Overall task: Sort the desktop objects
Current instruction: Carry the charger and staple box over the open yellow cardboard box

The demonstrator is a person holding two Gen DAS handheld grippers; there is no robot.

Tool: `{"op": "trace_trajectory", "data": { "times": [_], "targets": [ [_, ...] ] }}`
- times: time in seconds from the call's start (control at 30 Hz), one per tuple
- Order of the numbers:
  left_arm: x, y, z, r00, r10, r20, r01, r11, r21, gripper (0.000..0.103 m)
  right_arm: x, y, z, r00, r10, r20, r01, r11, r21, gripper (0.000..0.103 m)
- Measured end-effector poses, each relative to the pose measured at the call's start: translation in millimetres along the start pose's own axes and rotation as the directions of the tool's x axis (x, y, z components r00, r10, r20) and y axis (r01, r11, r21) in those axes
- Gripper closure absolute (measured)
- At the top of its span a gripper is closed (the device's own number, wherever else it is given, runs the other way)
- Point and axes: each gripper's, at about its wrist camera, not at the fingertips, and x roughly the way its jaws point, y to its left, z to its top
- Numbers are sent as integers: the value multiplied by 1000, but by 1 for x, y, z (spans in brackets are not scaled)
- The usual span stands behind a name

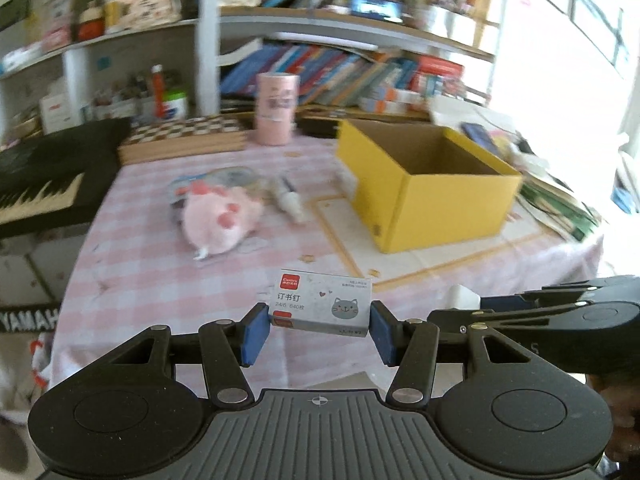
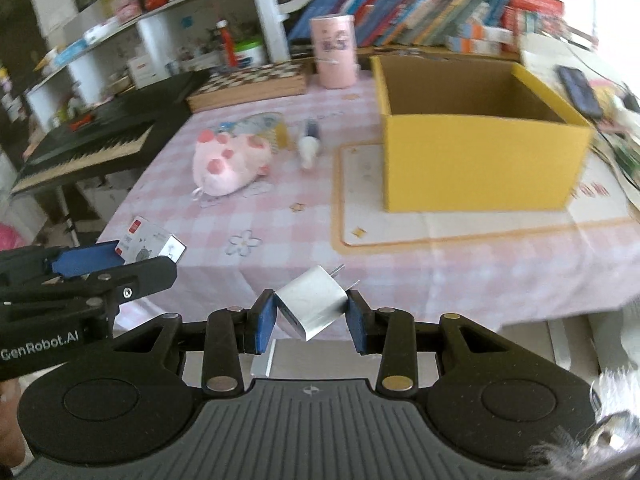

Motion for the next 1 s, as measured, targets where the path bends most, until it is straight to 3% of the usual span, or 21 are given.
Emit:
{"op": "trace_trajectory", "data": {
  "times": [0.5,1.0],
  "targets": [
    [11,-40,3,986,-167,-13,167,978,122,50,-35,-35,-21,989,-147,24,142,979,145,68],
    [32,-74,17,966,-255,-30,256,947,194,50,-47,-70,-22,974,-226,16,217,950,224,68]
  ]
}}
